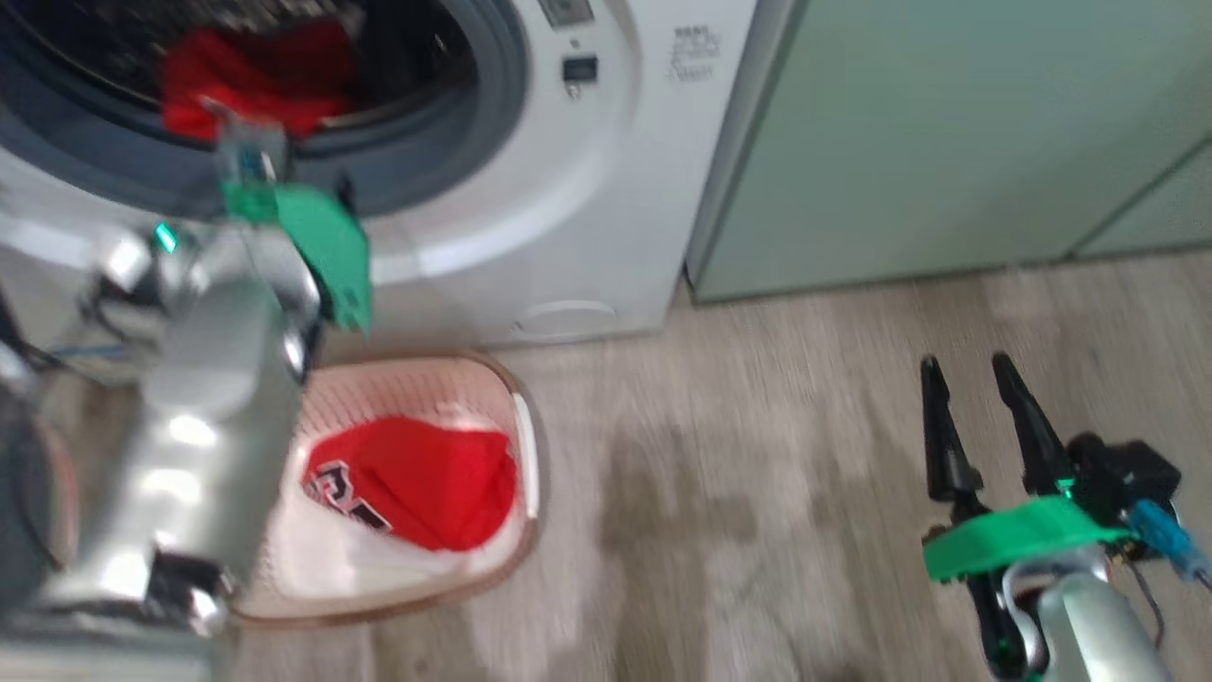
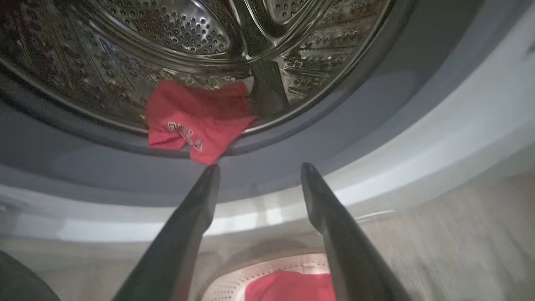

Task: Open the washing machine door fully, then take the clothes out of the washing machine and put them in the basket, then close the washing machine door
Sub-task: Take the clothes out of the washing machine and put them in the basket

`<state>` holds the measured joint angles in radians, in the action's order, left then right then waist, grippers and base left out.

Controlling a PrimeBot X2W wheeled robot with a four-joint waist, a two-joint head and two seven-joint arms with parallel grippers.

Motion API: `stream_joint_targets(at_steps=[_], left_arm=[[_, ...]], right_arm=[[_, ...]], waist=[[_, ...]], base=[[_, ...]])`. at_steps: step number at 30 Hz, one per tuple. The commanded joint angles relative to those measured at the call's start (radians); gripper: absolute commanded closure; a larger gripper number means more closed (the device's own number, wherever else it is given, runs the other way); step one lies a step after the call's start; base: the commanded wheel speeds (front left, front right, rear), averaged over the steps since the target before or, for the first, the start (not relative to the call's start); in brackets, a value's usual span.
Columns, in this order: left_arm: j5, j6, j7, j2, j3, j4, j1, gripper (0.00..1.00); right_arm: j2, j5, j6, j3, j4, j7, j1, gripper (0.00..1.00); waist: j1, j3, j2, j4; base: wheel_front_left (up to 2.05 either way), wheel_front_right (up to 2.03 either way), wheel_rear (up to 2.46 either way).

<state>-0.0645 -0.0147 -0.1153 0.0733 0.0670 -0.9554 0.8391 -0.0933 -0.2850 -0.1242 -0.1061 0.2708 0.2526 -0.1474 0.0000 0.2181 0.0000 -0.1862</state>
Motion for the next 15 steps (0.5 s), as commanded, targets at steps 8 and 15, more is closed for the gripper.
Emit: stream_joint_targets(at_steps=[8,15], left_arm=[[0.094,-0.057,-0.107,0.123,0.040,-0.110,0.288,0.00],[0.159,-0.109,-0.152,0.163,0.100,-0.212,0.467,0.00]], right_arm=[[0.025,-0.021,-0.007,-0.037,-0.039,0.009,-0.094,0.00],[0.037,-0.030,-0.007,-0.046,-0.050,0.009,-0.147,0.00]], waist=[[0.0000,0.227,0.0000,-0.113],[0.0000,0.333,0.0000,-0.143]], base=[[0.00,0.00,0.00],[0.00,0.00,0.00]])
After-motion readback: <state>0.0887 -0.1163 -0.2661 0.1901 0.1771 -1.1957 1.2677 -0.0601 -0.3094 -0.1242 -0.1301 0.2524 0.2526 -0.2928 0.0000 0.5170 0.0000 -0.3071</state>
